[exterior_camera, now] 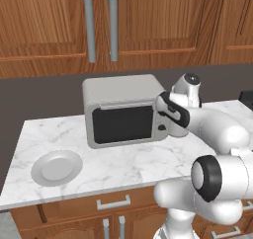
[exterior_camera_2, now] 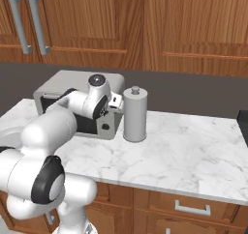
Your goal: Pick up the bagel from the plate, place it on the toaster oven rack, close the door, and set the timer.
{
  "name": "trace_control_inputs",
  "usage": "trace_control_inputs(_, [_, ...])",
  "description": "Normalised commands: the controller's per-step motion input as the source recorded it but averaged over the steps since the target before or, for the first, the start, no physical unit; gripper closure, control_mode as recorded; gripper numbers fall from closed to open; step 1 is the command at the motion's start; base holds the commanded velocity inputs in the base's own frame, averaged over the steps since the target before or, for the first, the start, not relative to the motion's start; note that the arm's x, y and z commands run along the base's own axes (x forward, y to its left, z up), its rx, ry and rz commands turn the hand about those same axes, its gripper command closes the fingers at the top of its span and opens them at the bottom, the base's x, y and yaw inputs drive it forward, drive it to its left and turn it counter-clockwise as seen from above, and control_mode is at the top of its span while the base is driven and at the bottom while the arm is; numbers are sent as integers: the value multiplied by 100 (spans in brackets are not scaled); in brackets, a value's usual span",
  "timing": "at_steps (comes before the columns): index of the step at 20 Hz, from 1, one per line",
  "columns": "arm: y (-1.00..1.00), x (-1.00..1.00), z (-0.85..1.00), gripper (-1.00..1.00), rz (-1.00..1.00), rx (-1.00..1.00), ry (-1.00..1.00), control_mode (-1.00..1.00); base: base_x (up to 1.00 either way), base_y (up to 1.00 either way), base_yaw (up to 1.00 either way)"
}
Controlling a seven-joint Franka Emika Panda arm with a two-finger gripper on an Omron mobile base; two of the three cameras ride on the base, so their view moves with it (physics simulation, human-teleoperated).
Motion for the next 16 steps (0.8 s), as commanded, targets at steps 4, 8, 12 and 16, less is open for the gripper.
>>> trace_control_inputs(4, [0, 1, -70, -100, -5, 2, 18, -100, 0, 0, 0])
trace_control_inputs(8, [0, 0, -64, 100, -5, 0, 4, -100, 0, 0, 0])
trace_control_inputs(12, [-16, -8, -46, 100, -4, 3, 0, -100, 0, 0, 0])
trace_control_inputs(16, [-56, -29, -33, 100, -1, 6, -8, -100, 0, 0, 0])
